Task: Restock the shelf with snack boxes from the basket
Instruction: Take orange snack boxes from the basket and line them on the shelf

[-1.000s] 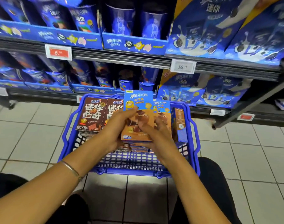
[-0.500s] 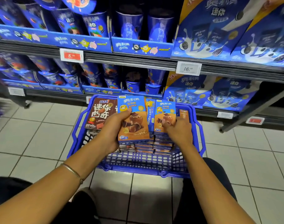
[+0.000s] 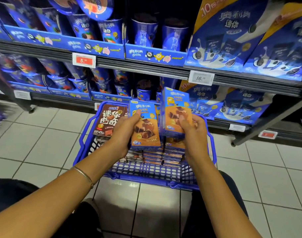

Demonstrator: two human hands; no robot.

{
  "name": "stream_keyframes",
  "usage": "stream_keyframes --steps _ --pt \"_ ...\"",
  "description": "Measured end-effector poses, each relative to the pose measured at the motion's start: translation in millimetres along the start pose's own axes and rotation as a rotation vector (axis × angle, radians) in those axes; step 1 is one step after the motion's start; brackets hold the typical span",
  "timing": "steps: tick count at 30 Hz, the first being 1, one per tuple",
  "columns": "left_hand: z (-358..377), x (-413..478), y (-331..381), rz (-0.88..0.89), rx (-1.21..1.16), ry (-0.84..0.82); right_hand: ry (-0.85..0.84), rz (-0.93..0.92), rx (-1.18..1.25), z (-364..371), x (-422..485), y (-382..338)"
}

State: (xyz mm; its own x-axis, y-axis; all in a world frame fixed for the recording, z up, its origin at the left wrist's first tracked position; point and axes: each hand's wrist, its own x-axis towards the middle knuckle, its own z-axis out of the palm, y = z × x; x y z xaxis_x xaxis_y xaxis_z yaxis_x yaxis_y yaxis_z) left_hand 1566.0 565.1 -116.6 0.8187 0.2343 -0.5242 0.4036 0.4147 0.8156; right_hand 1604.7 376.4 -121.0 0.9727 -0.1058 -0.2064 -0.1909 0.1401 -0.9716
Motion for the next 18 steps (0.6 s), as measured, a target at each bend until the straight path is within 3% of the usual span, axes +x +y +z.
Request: stream_keyframes --steps 7,13,18 --pt "3 -4 0 0.122 0.007 -0.119 -0.178 -0.045 -0.169 40 -30 12" --pt "-16 -2 8 0.145 0.095 -0.114 -0.267 -0.083 -0.224 48 -35 16" --pt "-25 -2 14 0.114 0.006 -0.087 -0.291 -0.039 -0.238 50 -21 17"
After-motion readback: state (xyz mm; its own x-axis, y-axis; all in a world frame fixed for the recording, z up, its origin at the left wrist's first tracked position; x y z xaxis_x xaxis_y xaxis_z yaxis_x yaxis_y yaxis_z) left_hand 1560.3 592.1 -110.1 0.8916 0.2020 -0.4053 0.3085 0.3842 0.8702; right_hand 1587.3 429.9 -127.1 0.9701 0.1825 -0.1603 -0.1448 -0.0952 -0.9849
